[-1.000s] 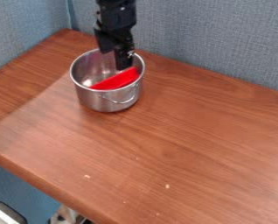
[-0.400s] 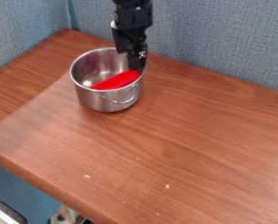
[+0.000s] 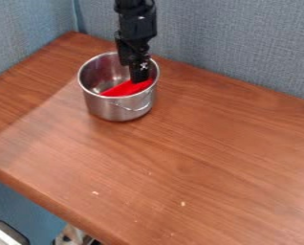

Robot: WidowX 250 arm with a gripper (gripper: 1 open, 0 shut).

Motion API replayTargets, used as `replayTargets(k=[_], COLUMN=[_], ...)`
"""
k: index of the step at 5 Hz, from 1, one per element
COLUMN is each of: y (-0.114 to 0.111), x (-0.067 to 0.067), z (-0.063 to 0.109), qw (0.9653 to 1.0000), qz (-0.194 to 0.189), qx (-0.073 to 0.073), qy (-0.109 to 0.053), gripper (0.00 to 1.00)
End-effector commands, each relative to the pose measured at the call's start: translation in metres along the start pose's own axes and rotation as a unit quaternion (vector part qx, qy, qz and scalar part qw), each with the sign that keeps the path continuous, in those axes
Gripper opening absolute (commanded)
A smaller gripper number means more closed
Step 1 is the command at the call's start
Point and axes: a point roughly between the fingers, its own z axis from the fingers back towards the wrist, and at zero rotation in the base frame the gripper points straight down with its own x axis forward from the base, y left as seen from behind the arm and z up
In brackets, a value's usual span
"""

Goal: Put the red object in the metal pot

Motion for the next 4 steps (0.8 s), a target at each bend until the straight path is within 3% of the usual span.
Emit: replayTargets(k=[1, 2, 3, 4], y=[0.015, 0.015, 0.018, 0.023], x=[0.005, 0.011, 0.018, 0.023], z=[0.02, 0.023, 0.022, 0.02], qw=[0.9996, 0.9992, 0.9986, 0.9973], qz=[0.011, 0.03, 0.049, 0.071], qx=[0.021, 0.024, 0.022, 0.019], qy=[-0.013, -0.008, -0.003, 0.002], gripper=[1.0, 0.0, 1.0, 1.0])
